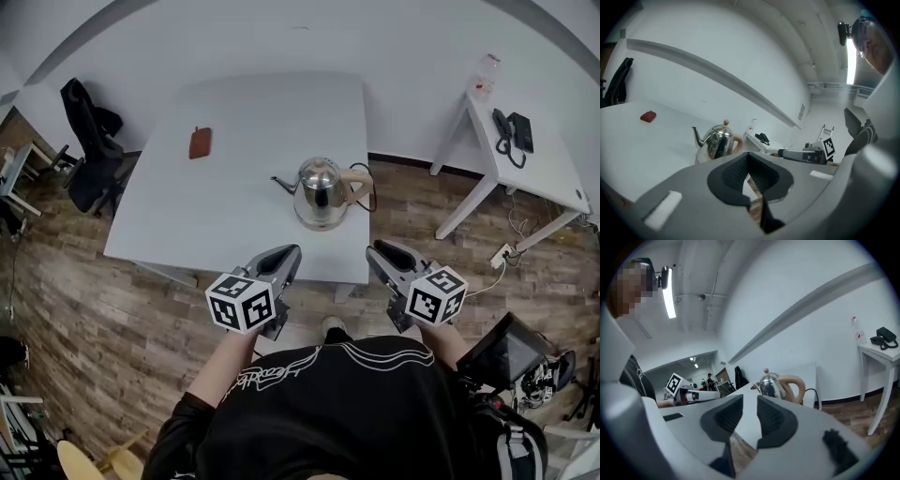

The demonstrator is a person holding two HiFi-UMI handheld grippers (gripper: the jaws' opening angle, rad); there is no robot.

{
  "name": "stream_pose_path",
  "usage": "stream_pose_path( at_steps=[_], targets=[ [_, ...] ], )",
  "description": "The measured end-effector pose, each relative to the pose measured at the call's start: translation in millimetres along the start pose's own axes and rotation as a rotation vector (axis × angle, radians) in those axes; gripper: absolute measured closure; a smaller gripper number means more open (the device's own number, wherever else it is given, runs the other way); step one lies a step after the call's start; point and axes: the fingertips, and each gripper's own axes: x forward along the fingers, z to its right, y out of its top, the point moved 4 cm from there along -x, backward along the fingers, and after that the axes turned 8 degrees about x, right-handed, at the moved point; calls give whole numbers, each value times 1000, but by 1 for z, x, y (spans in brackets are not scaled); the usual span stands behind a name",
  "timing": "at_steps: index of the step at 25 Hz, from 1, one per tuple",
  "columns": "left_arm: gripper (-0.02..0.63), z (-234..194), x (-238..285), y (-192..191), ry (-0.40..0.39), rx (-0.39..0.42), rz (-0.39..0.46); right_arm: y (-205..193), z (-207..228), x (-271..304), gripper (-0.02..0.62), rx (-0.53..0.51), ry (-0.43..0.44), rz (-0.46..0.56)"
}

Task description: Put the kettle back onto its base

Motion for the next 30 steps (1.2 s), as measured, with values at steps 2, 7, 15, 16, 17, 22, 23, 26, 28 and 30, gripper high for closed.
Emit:
stream_pose_path(
  at_steps=[2, 7, 15, 16, 17, 22, 23, 26, 28, 30],
  targets=[
    [600, 30, -18, 3, -32, 44, 13, -5, -21, -20, 567, 9, -5, 42],
    [600, 102, -50, -7, -174, 141, 5, -32, -60, -58, 589, 20, -21, 46],
    [600, 145, -75, -21, -281, 85, 0, -68, -111, -83, 589, 6, 35, -85],
    [600, 148, -76, -21, -287, 84, 0, -71, -111, -86, 589, 10, 32, -93],
    [600, 150, -77, -21, -290, 85, 0, -73, -112, -89, 589, 16, 30, -97],
    [600, 161, -77, -24, -319, 81, -7, -73, -115, -99, 589, 9, 25, -98],
    [600, 163, -77, -26, -323, 85, -15, -73, -116, -100, 589, 8, 26, -101],
    [600, 167, -83, -32, -325, 106, -31, -78, -122, -101, 589, 14, 33, -109],
    [600, 168, -85, -34, -332, 104, -32, -79, -124, -99, 589, 1, 28, -110],
    [600, 168, -88, -36, -332, 105, -33, -81, -126, -96, 589, -11, 26, -114]
  ],
)
